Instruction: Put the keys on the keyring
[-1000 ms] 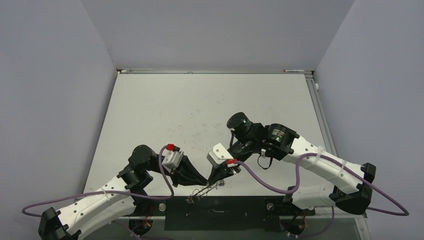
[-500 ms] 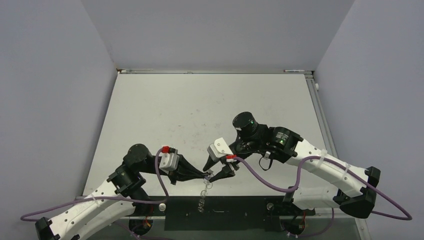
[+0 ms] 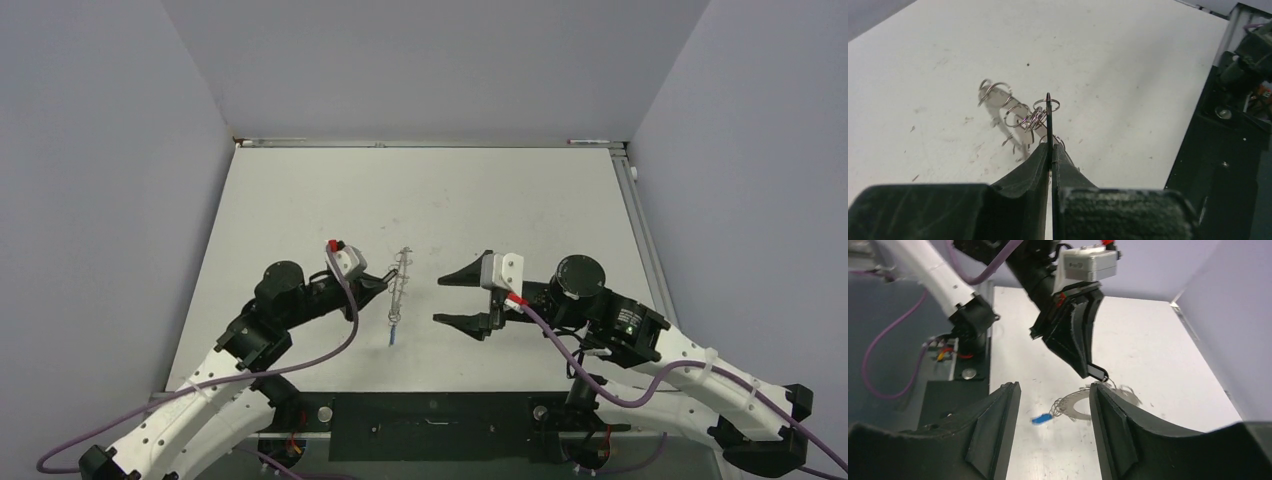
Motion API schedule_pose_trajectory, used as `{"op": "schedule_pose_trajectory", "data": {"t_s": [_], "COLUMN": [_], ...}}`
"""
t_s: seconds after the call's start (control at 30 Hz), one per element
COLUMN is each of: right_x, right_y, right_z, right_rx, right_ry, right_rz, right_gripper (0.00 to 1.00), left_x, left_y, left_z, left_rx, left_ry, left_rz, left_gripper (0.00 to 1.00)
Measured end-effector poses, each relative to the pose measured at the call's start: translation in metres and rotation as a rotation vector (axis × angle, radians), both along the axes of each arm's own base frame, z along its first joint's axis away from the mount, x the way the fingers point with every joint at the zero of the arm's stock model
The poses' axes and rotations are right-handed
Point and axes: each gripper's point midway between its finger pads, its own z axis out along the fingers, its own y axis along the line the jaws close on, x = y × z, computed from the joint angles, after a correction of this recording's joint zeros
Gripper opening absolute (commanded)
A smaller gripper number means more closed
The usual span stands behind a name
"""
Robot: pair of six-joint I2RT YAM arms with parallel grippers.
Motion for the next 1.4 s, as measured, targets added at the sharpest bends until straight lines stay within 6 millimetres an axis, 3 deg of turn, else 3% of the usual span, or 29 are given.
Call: {"op": "schedule_pose_trajectory", "data": {"t_s": [0.27, 0.5, 0.77, 0.97, 1.13, 1.2, 1.3, 1.4], "right_x": [0.05, 0.083, 0.116, 0.133, 0.137, 0.137, 0.135, 0.133], "right_y": [-0.007, -0.009, -0.029, -0.053, -0.068, -0.072, -0.079, -0.085], "right_z": [-0.011, -0.02, -0.019, -0.014, -0.012, -0.012, -0.011, -0.005], "right_rx": [0.055, 0.075, 0.117, 0.151, 0.161, 0.161, 0.169, 0.199], "right_ry": [0.074, 0.103, 0.101, 0.094, 0.094, 0.102, 0.114, 0.124], "right_rz": [-0.308, -0.49, -0.719, -0.879, -0.951, -0.964, -0.975, -0.982], "right_gripper": [0.53, 0.53, 0.53, 0.54, 0.54, 0.54, 0.54, 0.54], "left_x": [0.028, 0.054, 0.1, 0.15, 0.198, 0.203, 0.194, 0.175], "left_y": [0.008, 0.004, -0.02, -0.049, -0.088, -0.098, -0.099, -0.089], "left_z": [-0.022, -0.003, 0.002, -0.005, 0.022, 0.034, 0.037, 0.013], "left_rx": [0.058, 0.048, 0.028, 0.067, 0.054, 0.037, 0.049, 0.094], "left_ry": [0.135, 0.176, 0.22, 0.236, 0.203, 0.186, 0.18, 0.218], "left_rz": [0.136, 0.231, 0.292, 0.307, 0.256, 0.224, 0.185, 0.165], "left_gripper": [0.0, 0.0, 0.0, 0.0, 0.0, 0.0, 0.0, 0.0]}}
